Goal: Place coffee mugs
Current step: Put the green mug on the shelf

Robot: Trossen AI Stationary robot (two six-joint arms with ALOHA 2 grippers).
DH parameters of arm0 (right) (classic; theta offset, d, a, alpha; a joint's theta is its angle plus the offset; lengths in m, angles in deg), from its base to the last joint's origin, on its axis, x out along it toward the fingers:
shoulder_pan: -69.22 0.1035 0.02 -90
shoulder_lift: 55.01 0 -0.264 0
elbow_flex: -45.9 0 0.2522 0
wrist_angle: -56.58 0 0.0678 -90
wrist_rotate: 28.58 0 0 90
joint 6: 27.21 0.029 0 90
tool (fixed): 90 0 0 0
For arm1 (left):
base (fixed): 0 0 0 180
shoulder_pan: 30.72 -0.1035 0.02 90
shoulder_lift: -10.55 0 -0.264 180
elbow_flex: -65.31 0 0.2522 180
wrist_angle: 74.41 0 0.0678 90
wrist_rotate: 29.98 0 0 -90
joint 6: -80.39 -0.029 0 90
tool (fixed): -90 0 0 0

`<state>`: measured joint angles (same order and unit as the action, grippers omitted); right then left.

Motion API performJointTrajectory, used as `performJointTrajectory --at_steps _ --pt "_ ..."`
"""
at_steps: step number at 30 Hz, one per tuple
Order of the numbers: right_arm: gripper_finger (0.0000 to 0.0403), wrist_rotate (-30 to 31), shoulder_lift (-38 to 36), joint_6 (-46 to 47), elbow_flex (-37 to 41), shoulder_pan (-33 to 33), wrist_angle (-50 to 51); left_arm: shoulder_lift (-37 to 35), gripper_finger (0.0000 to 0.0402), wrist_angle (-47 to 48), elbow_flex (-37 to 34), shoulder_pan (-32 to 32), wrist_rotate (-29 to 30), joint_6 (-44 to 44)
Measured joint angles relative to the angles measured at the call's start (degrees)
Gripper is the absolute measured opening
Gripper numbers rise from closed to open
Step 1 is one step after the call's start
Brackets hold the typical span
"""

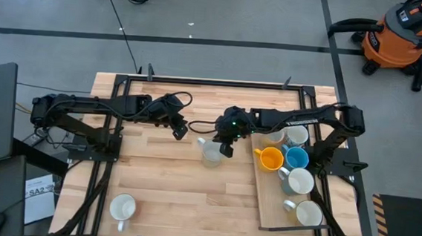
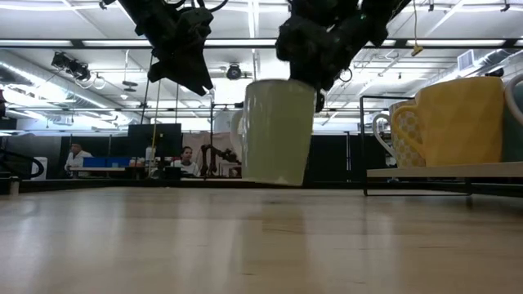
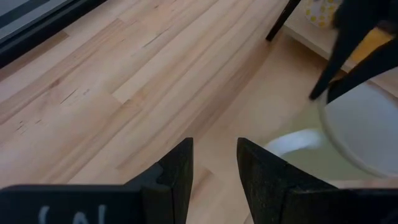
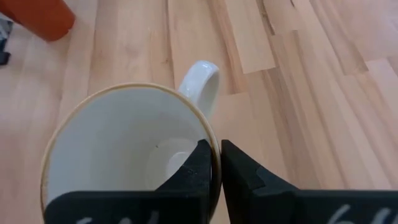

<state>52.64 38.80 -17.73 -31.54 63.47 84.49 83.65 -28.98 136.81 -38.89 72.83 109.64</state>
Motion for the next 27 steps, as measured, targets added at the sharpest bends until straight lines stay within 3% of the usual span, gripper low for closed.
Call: performJointTrajectory --at_steps 11,19,27 --pt "0.0025 -3.05 -15.98 8.09 0.00 3.77 13.46 0.02 0.0130 -0.03 0.00 0.00 0.02 0.00" --pt "0.0025 -3.02 -25.80 14.90 -0.04 11.71 25.92 0.02 0.0130 -0.05 0.00 -0.02 0.02 0.04" --pt "0.0026 4.89 -29.53 22.19 -0.04 22.08 35.54 0.02 0.0130 -0.06 0.00 -0.02 0.02 0.06"
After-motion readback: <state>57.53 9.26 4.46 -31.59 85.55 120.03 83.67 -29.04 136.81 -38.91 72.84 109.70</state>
